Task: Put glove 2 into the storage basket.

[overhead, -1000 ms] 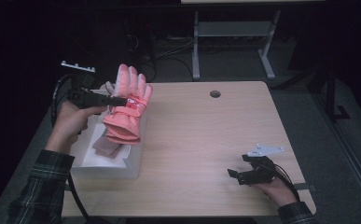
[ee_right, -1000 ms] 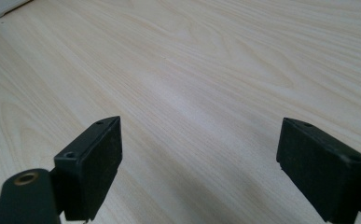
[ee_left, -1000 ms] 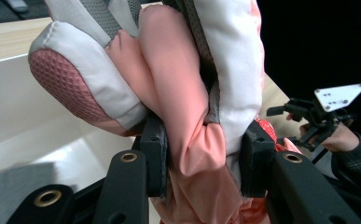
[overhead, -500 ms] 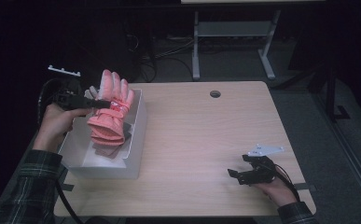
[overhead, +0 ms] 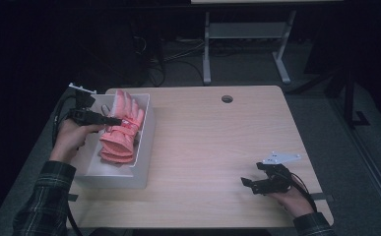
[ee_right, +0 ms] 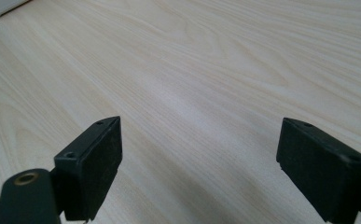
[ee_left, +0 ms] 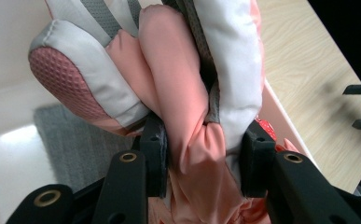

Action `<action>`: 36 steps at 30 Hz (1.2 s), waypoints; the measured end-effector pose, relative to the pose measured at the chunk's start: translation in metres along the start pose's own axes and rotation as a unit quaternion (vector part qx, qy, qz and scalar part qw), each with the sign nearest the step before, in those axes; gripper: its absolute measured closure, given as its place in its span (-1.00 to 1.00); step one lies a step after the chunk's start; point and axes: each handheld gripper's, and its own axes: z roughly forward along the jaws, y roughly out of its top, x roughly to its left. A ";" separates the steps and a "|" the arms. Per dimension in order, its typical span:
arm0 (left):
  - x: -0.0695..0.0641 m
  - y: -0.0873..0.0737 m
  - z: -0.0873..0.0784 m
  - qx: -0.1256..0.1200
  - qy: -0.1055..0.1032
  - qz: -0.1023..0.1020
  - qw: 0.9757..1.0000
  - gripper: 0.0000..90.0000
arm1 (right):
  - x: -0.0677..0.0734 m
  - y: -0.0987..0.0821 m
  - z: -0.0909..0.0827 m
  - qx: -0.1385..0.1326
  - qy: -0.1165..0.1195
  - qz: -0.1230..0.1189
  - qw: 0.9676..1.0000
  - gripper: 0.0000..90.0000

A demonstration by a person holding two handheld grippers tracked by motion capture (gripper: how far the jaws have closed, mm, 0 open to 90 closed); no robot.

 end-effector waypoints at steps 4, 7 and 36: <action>0.003 -0.004 0.013 0.009 -0.004 -0.007 1.000 0.35 | 0.000 0.000 0.000 0.000 0.000 0.001 1.000 -0.69; 0.005 -0.006 0.022 0.022 -0.003 -0.003 1.000 0.34 | 0.000 0.000 0.000 0.000 0.000 0.001 1.000 -0.69; 0.026 -0.019 0.066 0.042 0.000 -0.026 0.999 -0.17 | 0.001 0.000 -0.001 0.002 0.000 0.000 1.000 -0.69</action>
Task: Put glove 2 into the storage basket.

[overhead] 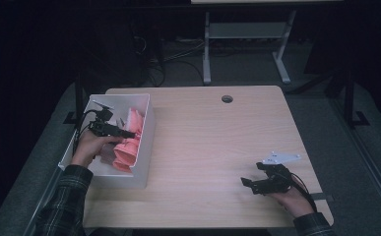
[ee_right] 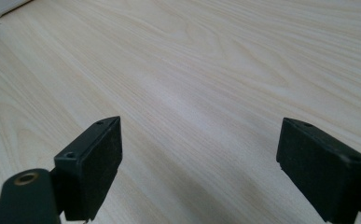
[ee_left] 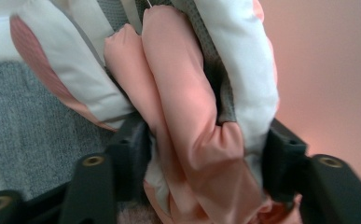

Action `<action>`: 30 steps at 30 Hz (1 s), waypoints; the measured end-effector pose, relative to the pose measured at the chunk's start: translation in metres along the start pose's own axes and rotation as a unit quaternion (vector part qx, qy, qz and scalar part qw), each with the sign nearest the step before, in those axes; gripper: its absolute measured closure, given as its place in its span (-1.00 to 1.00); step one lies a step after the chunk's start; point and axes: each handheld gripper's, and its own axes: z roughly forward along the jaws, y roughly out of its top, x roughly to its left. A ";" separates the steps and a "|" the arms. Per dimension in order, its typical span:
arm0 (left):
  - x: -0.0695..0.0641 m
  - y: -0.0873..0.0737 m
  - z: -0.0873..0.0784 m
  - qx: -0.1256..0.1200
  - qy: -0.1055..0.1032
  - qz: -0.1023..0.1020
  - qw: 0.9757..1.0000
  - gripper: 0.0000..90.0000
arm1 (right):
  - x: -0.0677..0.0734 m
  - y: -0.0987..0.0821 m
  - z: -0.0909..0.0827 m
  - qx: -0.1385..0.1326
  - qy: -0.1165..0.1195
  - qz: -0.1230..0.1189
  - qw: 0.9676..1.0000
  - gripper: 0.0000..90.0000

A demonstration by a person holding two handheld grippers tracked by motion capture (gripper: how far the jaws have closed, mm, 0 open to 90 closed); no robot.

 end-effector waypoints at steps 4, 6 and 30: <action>-0.002 0.000 0.002 0.002 0.014 0.003 1.000 -0.45 | 0.000 0.000 0.000 -0.001 0.001 0.000 1.000 -0.69; -0.002 0.001 0.003 0.001 0.024 0.005 1.000 -0.57 | 0.001 0.000 0.000 0.000 0.001 0.000 1.000 -0.69; -0.057 0.020 -0.064 -0.098 0.023 0.072 0.992 -0.66 | -0.002 -0.002 0.000 -0.001 0.004 0.002 1.000 -0.69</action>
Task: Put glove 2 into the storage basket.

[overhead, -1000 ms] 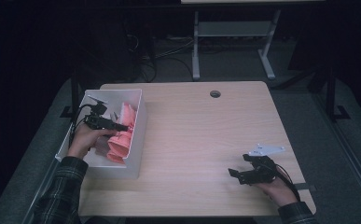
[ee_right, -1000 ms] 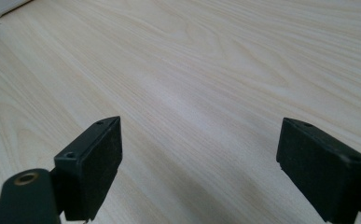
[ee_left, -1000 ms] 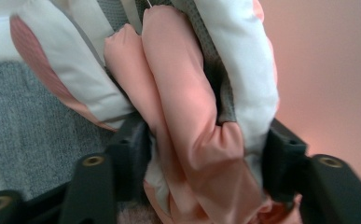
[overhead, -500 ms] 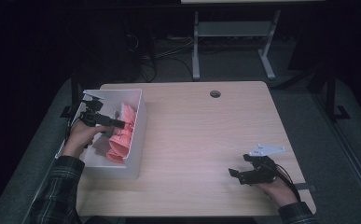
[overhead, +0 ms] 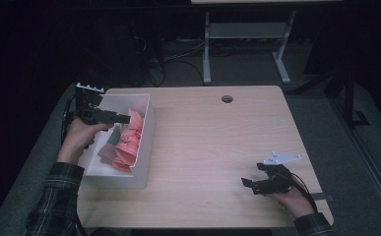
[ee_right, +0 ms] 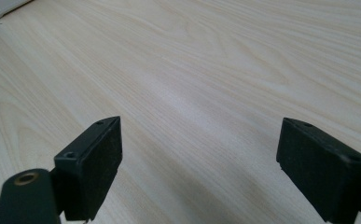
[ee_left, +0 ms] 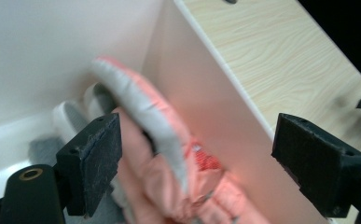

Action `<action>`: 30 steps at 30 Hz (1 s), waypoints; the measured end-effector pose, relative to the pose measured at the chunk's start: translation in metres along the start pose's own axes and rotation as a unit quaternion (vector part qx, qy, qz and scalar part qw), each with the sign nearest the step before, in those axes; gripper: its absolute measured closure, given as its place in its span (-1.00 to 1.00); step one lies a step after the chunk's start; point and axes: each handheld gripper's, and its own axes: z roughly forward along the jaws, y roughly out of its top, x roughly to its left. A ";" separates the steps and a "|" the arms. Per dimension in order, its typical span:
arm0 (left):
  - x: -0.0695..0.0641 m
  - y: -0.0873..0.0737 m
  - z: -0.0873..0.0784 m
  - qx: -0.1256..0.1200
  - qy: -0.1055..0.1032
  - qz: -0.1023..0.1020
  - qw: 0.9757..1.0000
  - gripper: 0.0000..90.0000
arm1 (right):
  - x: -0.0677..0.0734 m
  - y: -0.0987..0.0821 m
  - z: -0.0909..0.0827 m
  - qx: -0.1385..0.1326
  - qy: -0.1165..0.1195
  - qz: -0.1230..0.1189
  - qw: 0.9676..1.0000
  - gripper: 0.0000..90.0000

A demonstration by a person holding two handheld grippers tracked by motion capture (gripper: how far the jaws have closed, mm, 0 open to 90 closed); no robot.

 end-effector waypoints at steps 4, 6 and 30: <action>-0.017 0.003 -0.003 -0.009 -0.005 0.019 1.000 -0.66 | 0.001 0.000 0.001 0.003 -0.001 0.000 1.000 -0.69; -0.025 0.004 -0.002 -0.009 -0.010 0.027 1.000 -0.66 | 0.001 0.000 0.001 0.003 -0.002 0.000 1.000 -0.69; -0.127 -0.004 0.048 -0.011 -0.054 0.118 0.992 -0.66 | 0.002 0.001 0.000 -0.003 -0.006 -0.008 1.000 -0.69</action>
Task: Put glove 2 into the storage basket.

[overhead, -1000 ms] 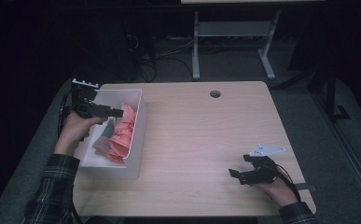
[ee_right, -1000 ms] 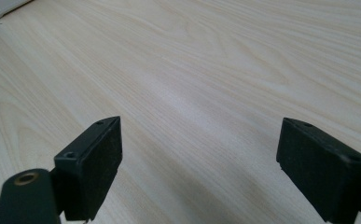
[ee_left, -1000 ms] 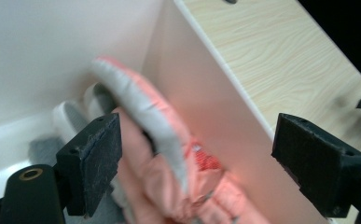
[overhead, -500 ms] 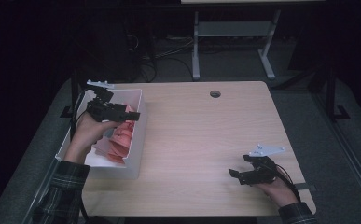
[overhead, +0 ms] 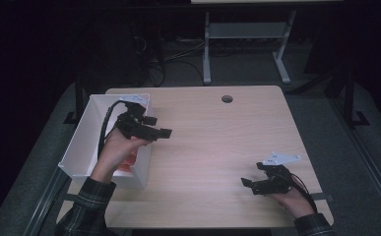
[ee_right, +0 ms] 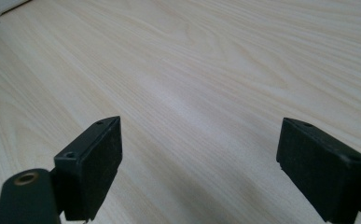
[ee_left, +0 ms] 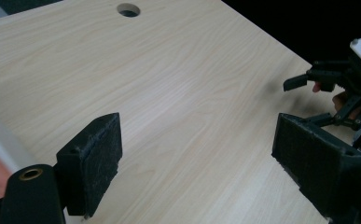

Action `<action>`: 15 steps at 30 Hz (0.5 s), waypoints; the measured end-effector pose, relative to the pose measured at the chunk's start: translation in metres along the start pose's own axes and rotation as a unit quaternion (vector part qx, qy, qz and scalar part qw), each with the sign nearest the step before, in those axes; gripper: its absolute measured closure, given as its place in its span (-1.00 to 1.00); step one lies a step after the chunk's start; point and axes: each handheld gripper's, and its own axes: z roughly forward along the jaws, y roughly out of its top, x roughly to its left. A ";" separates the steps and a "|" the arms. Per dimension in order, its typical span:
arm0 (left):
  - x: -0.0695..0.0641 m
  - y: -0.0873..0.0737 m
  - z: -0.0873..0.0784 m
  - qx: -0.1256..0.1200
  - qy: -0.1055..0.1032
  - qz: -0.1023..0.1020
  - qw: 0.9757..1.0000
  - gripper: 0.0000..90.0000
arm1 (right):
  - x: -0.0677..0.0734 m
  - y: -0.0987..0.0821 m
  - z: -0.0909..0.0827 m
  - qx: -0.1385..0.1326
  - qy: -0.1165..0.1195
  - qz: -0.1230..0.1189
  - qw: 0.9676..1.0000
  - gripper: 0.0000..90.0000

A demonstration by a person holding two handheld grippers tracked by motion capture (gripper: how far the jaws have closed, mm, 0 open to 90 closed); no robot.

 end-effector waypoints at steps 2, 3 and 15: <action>-0.007 -0.001 0.007 0.004 0.001 0.008 1.000 -0.66 | 0.000 0.000 0.000 0.000 -0.001 -0.001 1.000 -0.69; -0.012 -0.002 0.012 0.006 0.002 0.012 1.000 -0.66 | 0.000 0.000 0.000 0.001 -0.001 -0.002 1.000 -0.69; -0.043 -0.016 0.053 0.027 -0.002 0.040 0.999 -0.66 | -0.001 -0.001 -0.001 0.000 -0.004 0.001 1.000 -0.69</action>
